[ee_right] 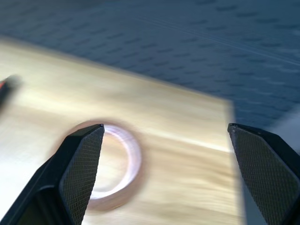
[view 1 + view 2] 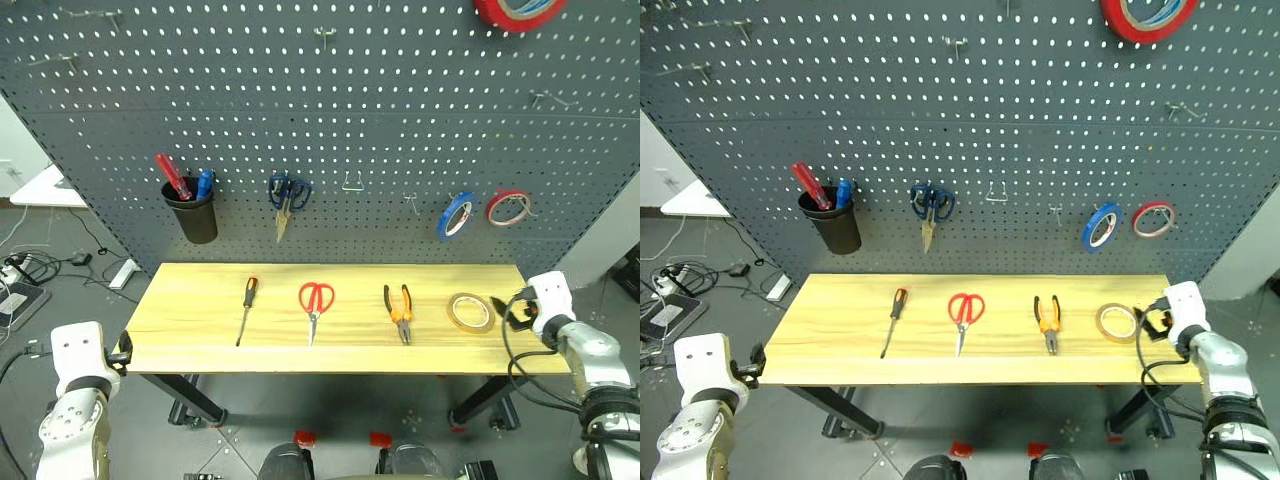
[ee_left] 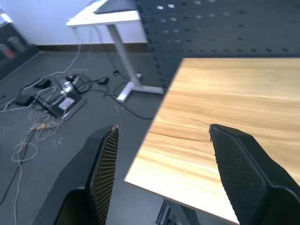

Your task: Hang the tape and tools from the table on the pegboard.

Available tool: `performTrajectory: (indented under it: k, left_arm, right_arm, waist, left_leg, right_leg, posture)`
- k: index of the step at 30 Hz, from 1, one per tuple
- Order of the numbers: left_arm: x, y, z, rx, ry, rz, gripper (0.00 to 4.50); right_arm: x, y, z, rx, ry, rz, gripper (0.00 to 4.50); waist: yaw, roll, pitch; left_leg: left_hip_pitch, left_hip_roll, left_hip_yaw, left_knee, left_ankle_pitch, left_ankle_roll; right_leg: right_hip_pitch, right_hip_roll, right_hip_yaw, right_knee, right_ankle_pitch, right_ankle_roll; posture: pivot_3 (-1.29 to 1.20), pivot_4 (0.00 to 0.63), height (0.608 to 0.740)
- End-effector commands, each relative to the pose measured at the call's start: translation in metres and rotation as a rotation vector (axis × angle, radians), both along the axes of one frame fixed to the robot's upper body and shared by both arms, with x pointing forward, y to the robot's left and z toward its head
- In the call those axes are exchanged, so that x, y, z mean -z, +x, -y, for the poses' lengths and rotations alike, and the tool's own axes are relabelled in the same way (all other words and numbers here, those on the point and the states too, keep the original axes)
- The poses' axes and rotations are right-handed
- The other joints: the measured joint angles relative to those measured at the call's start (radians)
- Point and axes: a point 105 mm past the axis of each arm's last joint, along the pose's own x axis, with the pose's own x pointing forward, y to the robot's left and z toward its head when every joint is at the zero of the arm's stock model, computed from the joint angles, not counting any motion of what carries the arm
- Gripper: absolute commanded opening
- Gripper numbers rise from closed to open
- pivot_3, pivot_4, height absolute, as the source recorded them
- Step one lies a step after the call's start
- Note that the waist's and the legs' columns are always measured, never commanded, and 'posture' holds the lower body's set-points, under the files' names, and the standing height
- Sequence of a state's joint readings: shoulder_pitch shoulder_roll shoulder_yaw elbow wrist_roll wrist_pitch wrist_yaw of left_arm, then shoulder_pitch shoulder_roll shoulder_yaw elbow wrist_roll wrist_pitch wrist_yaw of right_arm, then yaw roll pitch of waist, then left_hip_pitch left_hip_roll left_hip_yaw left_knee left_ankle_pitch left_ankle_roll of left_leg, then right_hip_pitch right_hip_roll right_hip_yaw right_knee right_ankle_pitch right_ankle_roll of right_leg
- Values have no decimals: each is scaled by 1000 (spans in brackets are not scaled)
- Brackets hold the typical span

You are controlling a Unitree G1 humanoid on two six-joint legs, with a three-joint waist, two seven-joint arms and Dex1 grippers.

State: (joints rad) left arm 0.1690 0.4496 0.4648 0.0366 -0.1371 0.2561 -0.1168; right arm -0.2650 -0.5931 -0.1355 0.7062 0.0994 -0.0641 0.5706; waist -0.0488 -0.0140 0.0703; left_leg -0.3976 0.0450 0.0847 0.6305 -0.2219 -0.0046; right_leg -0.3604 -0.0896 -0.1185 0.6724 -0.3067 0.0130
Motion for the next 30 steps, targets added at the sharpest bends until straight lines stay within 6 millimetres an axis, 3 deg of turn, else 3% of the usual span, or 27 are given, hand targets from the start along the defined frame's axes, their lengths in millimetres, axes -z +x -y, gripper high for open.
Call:
performTrajectory:
  k: [1, 3, 4, 7, 8, 11, 13, 15, 21, 25, 30]
  left_arm:
    - [-38, 31, 22, 124, 85, 85, 3243]
    - [-48, 47, 36, 196, 85, 110, 3243]
    - [-56, 65, 60, 316, 84, 124, 3243]
    - [-69, 94, 113, 561, 98, 138, 3243]
    - [-72, 97, 120, 595, 109, 138, 3243]
    - [-76, 110, 171, 846, 96, 135, 3243]
    - [-72, 109, 200, 991, 13, 100, 3243]
    - [-73, 109, 212, 1047, -57, 98, 3243]
    - [-63, 83, 281, 1470, -18, -1, 3243]
    - [-55, 72, 299, 1620, 98, -32, 3243]
    - [-56, 68, 318, 1695, 91, -9, 3243]
  right_arm:
    - [-15, 0, -21, -93, -22, 18, 4500]
    - [-18, -3, -29, -100, -17, 17, 4500]
    - [-21, -1, -34, -108, -33, 26, 4500]
    - [-28, 1, -49, -136, -47, 19, 4500]
    - [-29, 0, -53, -144, -45, 11, 4500]
    - [-32, 5, -63, -146, -46, -18, 4500]
    - [-32, 9, -67, -151, -72, -25, 4500]
    - [-32, 12, -70, -152, -99, -26, 4500]
    - [-25, 26, -81, -212, -136, -96, 4500]
    - [-22, 35, -81, -203, -132, -127, 4500]
    - [-12, 46, -74, -172, -162, -192, 4500]
  waist:
    - [6, 2, 6]
    - [8, 4, 13]
    - [8, 3, 23]
    - [10, 3, 38]
    - [9, 2, 42]
    - [2, -2, 59]
    - [-6, -4, 66]
    - [-14, -4, 79]
    - [-27, -10, 120]
    - [-33, -12, 139]
    - [-34, -13, 160]
  left_leg:
    - [-1, 0, 0, 0, 0, 0]
    - [-1, 0, 1, 1, 1, 1]
    - [-2, 0, 2, 1, 1, 2]
    - [-3, 0, 3, 1, 4, 5]
    - [-3, 0, 4, 1, 4, 5]
    - [-3, 0, 6, -1, 3, 5]
    - [-5, 0, 8, -2, 3, 5]
    - [-6, 1, 12, -3, 3, 4]
    - [-5, 1, 19, -3, 2, 4]
    - [-4, 1, 22, -2, 2, 5]
    - [-4, 1, 24, -2, 3, 3]
  right_leg:
    - [-1, 0, 0, 0, 0, 0]
    - [-1, 0, 1, 0, 0, 0]
    - [0, 0, 1, 0, 0, 0]
    - [-4, 0, 2, 1, 1, 0]
    - [-4, 0, 3, 1, 1, 0]
    - [-4, 1, 5, 2, 3, -4]
    - [-8, 2, 8, 2, 3, -4]
    - [-11, 3, 12, 2, 1, -2]
    - [-14, 3, 19, 3, 0, 0]
    - [-14, 3, 21, 4, 1, 0]
    - [-15, 2, 24, 4, 0, 0]
  posture:
    - [-128, 87, 740]
    - [-140, 104, 740]
    - [-152, 117, 740]
    - [-164, 133, 740]
    - [-167, 137, 740]
    - [-181, 159, 740]
    - [-186, 170, 740]
    - [-192, 185, 740]
    - [-198, 223, 740]
    - [-197, 240, 740]
    - [-202, 259, 740]
